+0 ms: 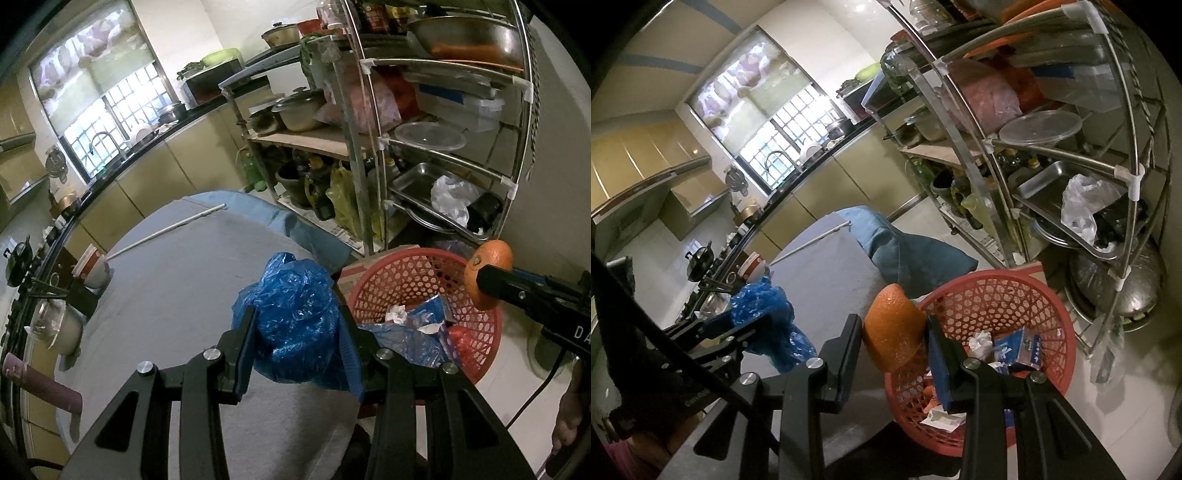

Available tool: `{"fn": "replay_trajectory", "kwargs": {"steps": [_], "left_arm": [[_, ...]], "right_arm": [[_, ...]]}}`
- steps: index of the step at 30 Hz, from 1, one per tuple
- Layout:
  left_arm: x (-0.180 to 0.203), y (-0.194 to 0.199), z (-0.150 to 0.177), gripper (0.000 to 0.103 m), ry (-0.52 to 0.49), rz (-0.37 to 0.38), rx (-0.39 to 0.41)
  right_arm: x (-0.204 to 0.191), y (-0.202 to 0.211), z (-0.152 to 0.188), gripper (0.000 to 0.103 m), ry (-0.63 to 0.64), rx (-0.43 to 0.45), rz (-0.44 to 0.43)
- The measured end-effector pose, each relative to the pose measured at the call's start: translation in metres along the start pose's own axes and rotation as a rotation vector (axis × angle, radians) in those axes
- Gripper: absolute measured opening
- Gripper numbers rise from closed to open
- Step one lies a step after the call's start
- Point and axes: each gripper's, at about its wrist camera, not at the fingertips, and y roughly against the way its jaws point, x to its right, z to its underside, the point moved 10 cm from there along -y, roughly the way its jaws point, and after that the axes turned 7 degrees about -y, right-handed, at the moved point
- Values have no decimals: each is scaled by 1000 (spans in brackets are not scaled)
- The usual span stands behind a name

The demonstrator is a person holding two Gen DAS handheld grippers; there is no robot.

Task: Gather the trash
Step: 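Lift and carry the blue bags and orange ball over the red basket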

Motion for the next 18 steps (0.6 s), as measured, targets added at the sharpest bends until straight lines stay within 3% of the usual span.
{"fn": "replay_trajectory", "kwargs": {"steps": [18], "left_arm": [[18,-13,-13,44,-25,33,-11]], "right_arm": [[15,0,-9,37,-16,1,24]]}}
